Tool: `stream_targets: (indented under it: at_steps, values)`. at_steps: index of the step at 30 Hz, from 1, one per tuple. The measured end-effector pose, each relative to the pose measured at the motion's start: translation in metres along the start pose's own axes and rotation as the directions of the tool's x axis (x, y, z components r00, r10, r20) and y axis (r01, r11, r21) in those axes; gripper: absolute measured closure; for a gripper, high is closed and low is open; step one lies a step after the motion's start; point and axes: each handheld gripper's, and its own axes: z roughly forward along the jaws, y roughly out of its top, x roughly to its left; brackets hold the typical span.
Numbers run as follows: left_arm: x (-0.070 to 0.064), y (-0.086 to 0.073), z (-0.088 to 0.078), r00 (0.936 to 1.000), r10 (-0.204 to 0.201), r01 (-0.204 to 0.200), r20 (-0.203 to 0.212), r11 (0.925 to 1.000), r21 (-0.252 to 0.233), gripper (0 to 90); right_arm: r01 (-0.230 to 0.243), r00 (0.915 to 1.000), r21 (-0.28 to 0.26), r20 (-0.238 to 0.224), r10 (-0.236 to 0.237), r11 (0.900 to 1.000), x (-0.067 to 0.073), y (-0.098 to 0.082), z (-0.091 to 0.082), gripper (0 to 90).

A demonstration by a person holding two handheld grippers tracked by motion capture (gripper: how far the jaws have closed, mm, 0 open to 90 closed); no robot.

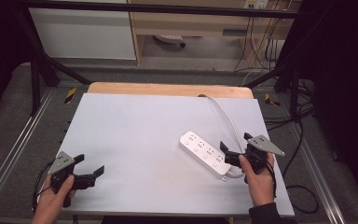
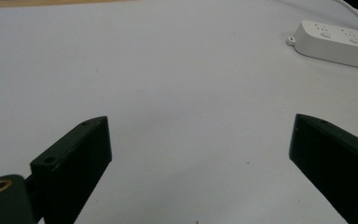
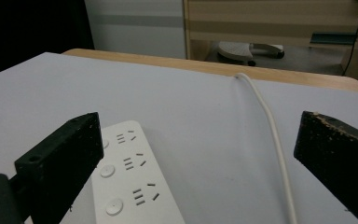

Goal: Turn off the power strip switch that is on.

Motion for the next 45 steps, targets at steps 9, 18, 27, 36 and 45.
stream_targets:
  at_steps: [9, 18, 27, 36, 45]
  values:
    - [0.0, 0.0, 0.0, 1.0, 0.001, -0.001, 0.0, 1.0, 0.0, 5.4, -0.022, 0.9993, -0.012, 0.032, 0.022, 1.0, -0.014, 0.001, -0.008, 1.8]
    - [0.0, 0.0, -0.001, 0.9999, 0.01, -0.01, 0.004, 0.9999, -0.002, 5.4, -0.017, 0.9976, -0.008, 0.068, 0.017, 1.0, -0.025, -0.002, -0.012, 1.7]
    - [0.0, 0.0, 0.0, 1.0, 0.006, -0.006, 0.002, 1.0, 0.001, 5.4, -0.034, 0.993, 0.006, 0.113, 0.033, 0.999, -0.041, -0.009, -0.016, 2.2]
    - [0.0, 0.0, 0.0, 1.0, 0.01, -0.01, 0.001, 0.9999, 0.003, 5.4, -0.054, 0.9838, 0.031, 0.172, 0.048, 0.998, -0.062, -0.022, -0.016, 3.1]
    - [-0.001, 0.0, 0.0, 0.9999, 0.011, -0.011, 0.0, 0.9999, 0.005, 5.4, -0.074, 0.9799, 0.084, 0.191, 0.057, 0.994, -0.075, -0.036, -0.01, 3.4]
